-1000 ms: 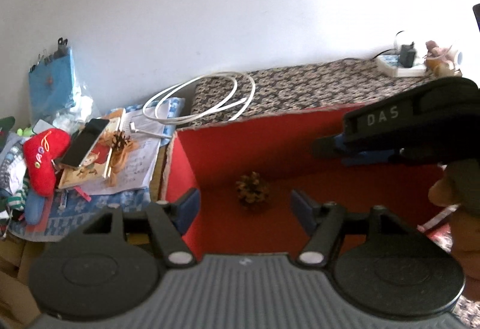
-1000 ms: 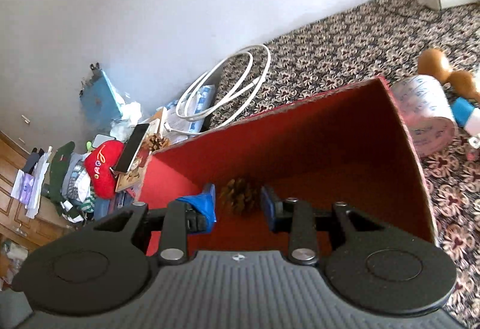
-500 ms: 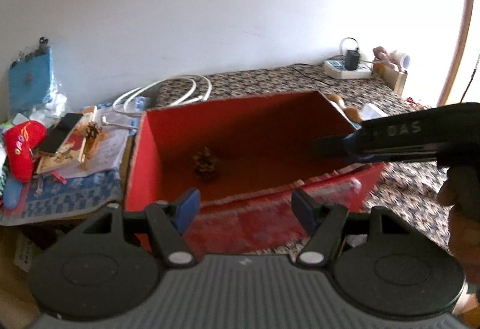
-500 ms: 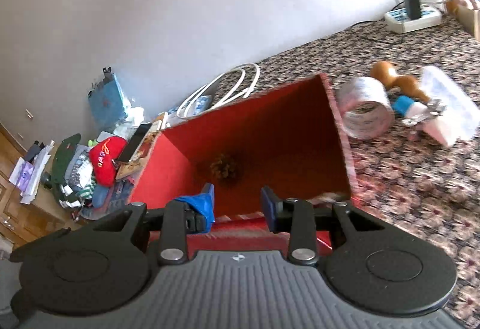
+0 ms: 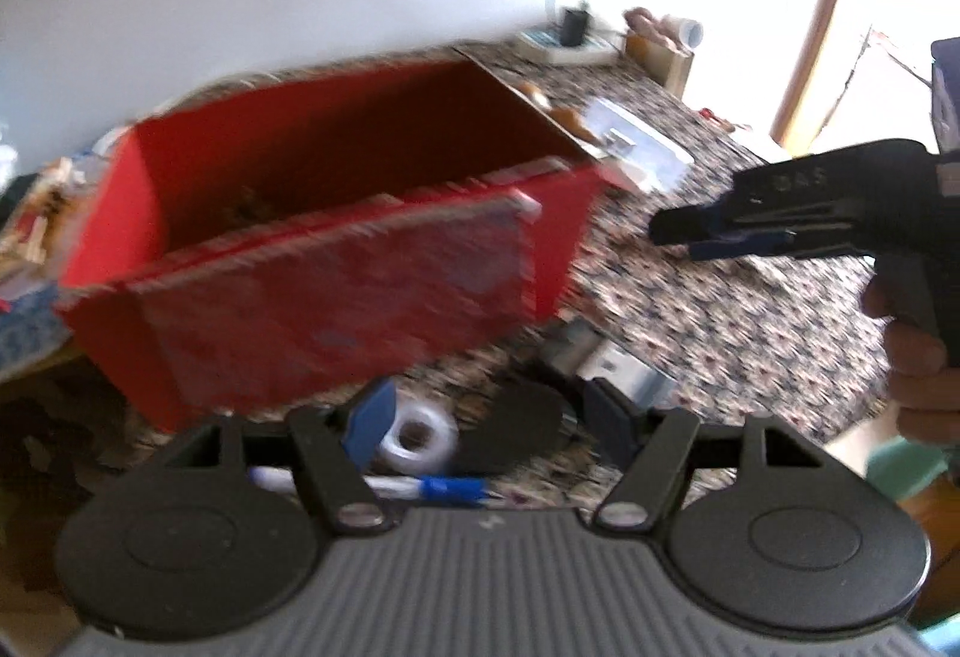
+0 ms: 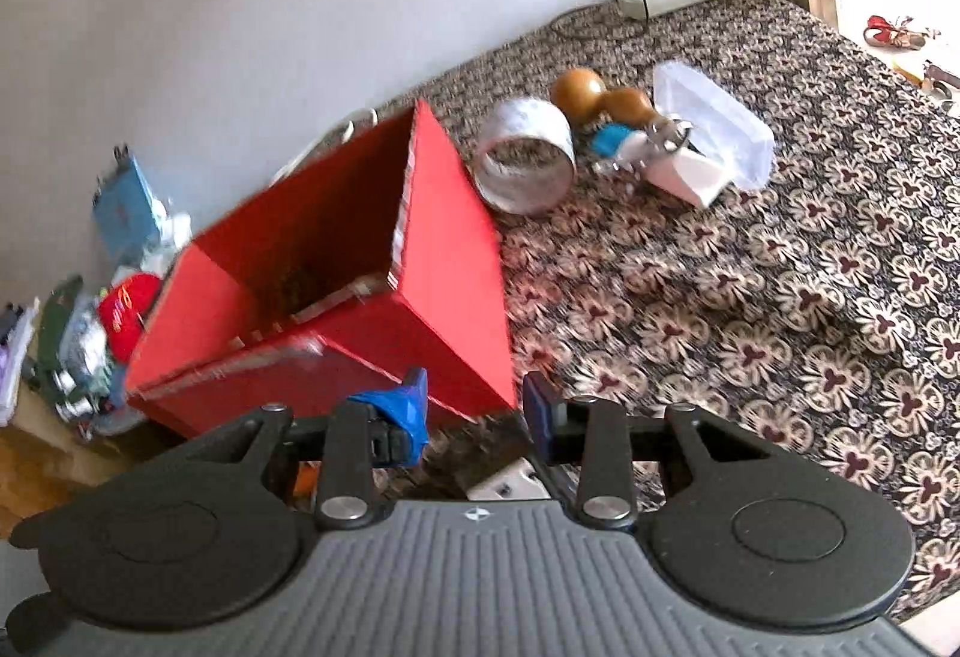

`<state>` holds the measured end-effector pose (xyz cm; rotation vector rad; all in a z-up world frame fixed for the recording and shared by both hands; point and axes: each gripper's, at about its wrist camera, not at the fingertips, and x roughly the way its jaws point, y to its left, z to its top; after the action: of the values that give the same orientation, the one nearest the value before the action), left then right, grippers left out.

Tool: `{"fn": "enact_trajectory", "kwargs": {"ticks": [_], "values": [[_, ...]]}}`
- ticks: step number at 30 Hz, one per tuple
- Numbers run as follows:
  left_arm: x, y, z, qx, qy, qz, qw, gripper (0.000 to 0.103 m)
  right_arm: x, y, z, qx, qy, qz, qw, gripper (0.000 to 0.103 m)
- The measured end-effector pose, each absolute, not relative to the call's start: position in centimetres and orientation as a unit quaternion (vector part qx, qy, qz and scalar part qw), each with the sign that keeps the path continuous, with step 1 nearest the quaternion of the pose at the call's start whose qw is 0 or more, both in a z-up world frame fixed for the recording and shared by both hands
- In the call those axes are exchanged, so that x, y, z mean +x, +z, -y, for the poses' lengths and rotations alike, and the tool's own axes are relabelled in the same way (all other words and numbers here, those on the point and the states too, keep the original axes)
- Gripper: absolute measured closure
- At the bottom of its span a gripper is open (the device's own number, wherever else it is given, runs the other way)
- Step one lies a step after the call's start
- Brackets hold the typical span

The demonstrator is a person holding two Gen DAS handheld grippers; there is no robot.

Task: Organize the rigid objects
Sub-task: 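Reach the left gripper to the black device and grasp it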

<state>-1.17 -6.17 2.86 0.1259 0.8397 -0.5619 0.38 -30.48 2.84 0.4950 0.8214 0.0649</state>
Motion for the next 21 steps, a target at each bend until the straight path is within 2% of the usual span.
{"fn": "enact_trajectory", "kwargs": {"ticks": [8, 17, 21], "values": [[-2.6, 0.3, 11.3, 0.065, -0.321, -0.436, 0.838, 0.030, 0.4, -0.6, 32.0, 0.222, 0.067, -0.447, 0.864, 0.085], [0.2, -3.2, 14.8, -0.011, -0.309, -0.508, 0.804, 0.033, 2.8, -3.0, 33.4, 0.231, 0.135, -0.486, 0.832, 0.086], [0.9, -3.8, 16.1, -0.017, -0.292, -0.518, 0.804, 0.034, 3.7, -3.6, 33.8, 0.223, 0.162, -0.495, 0.824, 0.086]]}}
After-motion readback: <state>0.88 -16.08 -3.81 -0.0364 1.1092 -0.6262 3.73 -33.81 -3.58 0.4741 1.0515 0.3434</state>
